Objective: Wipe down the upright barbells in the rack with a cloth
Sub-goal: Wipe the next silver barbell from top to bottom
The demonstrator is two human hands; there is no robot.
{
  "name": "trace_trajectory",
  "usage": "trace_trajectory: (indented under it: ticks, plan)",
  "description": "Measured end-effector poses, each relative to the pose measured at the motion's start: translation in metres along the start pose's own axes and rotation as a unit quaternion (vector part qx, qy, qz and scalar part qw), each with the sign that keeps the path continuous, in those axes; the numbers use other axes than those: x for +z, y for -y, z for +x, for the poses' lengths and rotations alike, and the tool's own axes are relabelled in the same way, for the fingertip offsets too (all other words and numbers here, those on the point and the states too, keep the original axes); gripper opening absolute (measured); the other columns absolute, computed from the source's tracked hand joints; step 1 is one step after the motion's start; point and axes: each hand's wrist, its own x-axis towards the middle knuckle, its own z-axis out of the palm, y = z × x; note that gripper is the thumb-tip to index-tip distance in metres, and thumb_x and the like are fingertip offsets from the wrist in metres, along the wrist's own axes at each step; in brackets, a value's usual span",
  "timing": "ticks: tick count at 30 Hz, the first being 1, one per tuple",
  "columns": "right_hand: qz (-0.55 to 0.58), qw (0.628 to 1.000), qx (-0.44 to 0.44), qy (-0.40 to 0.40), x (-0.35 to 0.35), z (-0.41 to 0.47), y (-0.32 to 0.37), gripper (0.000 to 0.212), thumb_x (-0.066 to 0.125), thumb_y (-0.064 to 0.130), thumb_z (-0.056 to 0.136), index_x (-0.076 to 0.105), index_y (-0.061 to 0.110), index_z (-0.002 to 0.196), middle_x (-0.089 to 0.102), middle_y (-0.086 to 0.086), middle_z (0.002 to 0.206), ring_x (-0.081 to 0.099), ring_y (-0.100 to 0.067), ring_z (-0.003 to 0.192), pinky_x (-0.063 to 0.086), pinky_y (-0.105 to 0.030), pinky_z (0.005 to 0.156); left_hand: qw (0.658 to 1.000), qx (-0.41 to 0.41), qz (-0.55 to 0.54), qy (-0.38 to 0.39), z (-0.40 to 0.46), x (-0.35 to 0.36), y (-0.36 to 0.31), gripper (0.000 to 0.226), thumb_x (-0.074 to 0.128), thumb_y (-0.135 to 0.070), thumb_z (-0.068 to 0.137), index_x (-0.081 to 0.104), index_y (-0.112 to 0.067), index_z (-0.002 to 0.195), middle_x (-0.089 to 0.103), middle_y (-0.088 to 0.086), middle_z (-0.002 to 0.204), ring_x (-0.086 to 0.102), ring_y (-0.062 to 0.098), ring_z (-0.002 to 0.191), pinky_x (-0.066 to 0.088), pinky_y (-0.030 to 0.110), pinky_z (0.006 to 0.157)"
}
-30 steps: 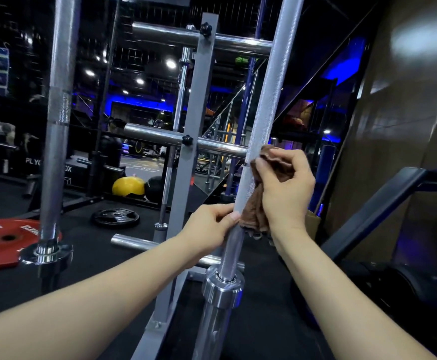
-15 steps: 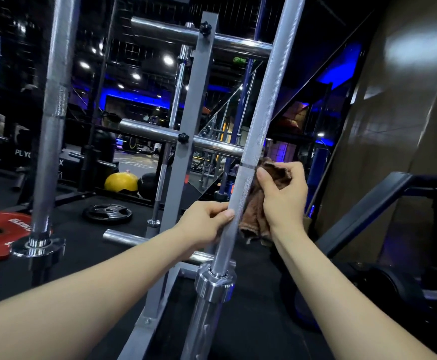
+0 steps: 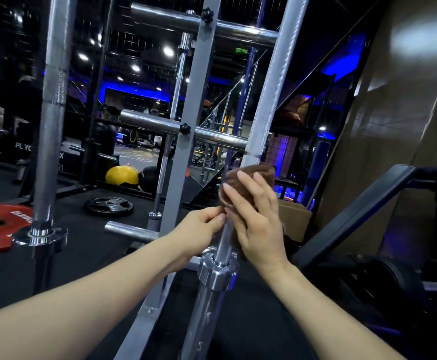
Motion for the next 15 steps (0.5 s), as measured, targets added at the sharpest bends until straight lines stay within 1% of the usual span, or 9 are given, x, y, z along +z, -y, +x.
trace_trajectory:
  ticks: [1, 2, 3, 4, 7, 9, 11, 13, 15]
  plan:
    - [0.002, 1.0, -0.009, 0.014, -0.004, 0.001, 0.0, 0.035, 0.053, 0.023, 0.092, 0.065, 0.01, 0.122, 0.048, -0.006, 0.137, 0.037, -0.028, 0.131, 0.021, -0.021, 0.115, 1.0, -0.001, -0.005, 0.002, -0.001, 0.001, -0.001, 0.028, 0.039, -0.01, 0.101, 0.06, -0.014, 0.119, 0.066, 0.006, 0.096, 0.057, 0.015, 0.087, 0.047, 0.018, 0.07]
    - [0.006, 1.0, -0.016, 0.015, -0.007, 0.011, -0.001, 0.035, 0.053, 0.022, 0.091, 0.065, 0.008, 0.121, 0.05, -0.01, 0.135, 0.038, -0.029, 0.13, 0.025, -0.025, 0.114, 1.0, -0.003, -0.008, 0.002, 0.0, 0.002, -0.001, 0.029, 0.04, -0.011, 0.101, 0.06, -0.016, 0.122, 0.067, 0.006, 0.099, 0.058, 0.014, 0.088, 0.048, 0.016, 0.07]
    - [0.013, 1.0, -0.016, 0.004, -0.011, 0.027, -0.003, 0.035, 0.053, 0.019, 0.09, 0.065, 0.005, 0.12, 0.053, -0.014, 0.133, 0.039, -0.029, 0.129, 0.028, -0.03, 0.113, 1.0, -0.005, -0.01, 0.002, 0.0, 0.002, -0.001, 0.031, 0.04, -0.011, 0.101, 0.058, -0.019, 0.125, 0.068, 0.004, 0.101, 0.06, 0.012, 0.089, 0.049, 0.016, 0.072]
    - [0.018, 1.0, -0.006, -0.016, -0.013, 0.047, -0.006, 0.035, 0.054, 0.017, 0.089, 0.065, 0.003, 0.119, 0.054, -0.017, 0.131, 0.038, -0.03, 0.128, 0.027, -0.032, 0.113, 1.0, -0.007, -0.008, 0.004, 0.0, 0.001, 0.0, 0.033, 0.04, -0.011, 0.101, 0.057, -0.023, 0.126, 0.068, 0.002, 0.099, 0.06, 0.01, 0.086, 0.05, 0.015, 0.072]
    - [-0.006, 0.998, 0.009, -0.065, -0.013, 0.089, -0.018, 0.033, 0.057, 0.014, 0.09, 0.065, 0.004, 0.12, 0.053, -0.015, 0.133, 0.034, -0.029, 0.13, 0.019, -0.023, 0.114, 1.0, -0.008, -0.009, 0.017, 0.0, -0.001, 0.002, 0.033, 0.04, -0.014, 0.102, 0.058, -0.031, 0.124, 0.067, -0.002, 0.094, 0.058, 0.007, 0.079, 0.05, 0.013, 0.063]
    - [0.001, 0.997, 0.016, -0.078, -0.002, 0.069, -0.016, 0.032, 0.057, 0.014, 0.091, 0.065, 0.004, 0.12, 0.049, -0.01, 0.135, 0.033, -0.029, 0.129, 0.019, -0.023, 0.115, 1.0, -0.001, -0.015, 0.023, 0.001, -0.002, 0.001, 0.032, 0.039, -0.014, 0.102, 0.06, -0.034, 0.115, 0.067, -0.002, 0.094, 0.057, 0.006, 0.079, 0.048, 0.011, 0.06]
    - [0.016, 0.997, 0.029, -0.07, 0.008, 0.027, -0.007, 0.032, 0.056, 0.017, 0.091, 0.066, 0.007, 0.12, 0.042, -0.005, 0.135, 0.034, -0.03, 0.128, 0.02, -0.024, 0.115, 1.0, 0.004, -0.017, 0.025, 0.001, -0.002, 0.002, 0.031, 0.038, -0.012, 0.102, 0.061, -0.031, 0.11, 0.067, -0.002, 0.093, 0.059, 0.004, 0.077, 0.047, 0.009, 0.058]
    - [0.013, 0.999, 0.036, -0.027, 0.013, -0.013, 0.002, 0.032, 0.055, 0.02, 0.091, 0.065, 0.011, 0.121, 0.041, -0.003, 0.136, 0.035, -0.028, 0.128, 0.021, -0.023, 0.114, 1.0, -0.002, -0.009, 0.016, -0.002, -0.001, 0.002, 0.027, 0.039, -0.011, 0.101, 0.061, -0.022, 0.112, 0.067, -0.001, 0.092, 0.062, 0.0, 0.072, 0.046, 0.01, 0.056]
    - [0.007, 0.999, 0.035, 0.021, 0.007, -0.03, 0.007, 0.033, 0.053, 0.022, 0.091, 0.066, 0.014, 0.121, 0.044, -0.003, 0.136, 0.036, -0.027, 0.127, 0.024, -0.021, 0.11, 1.0, -0.016, 0.0, 0.005, -0.006, 0.0, 0.004, 0.027, 0.04, -0.013, 0.101, 0.062, -0.02, 0.115, 0.067, -0.004, 0.096, 0.062, -0.001, 0.077, 0.048, 0.014, 0.061]
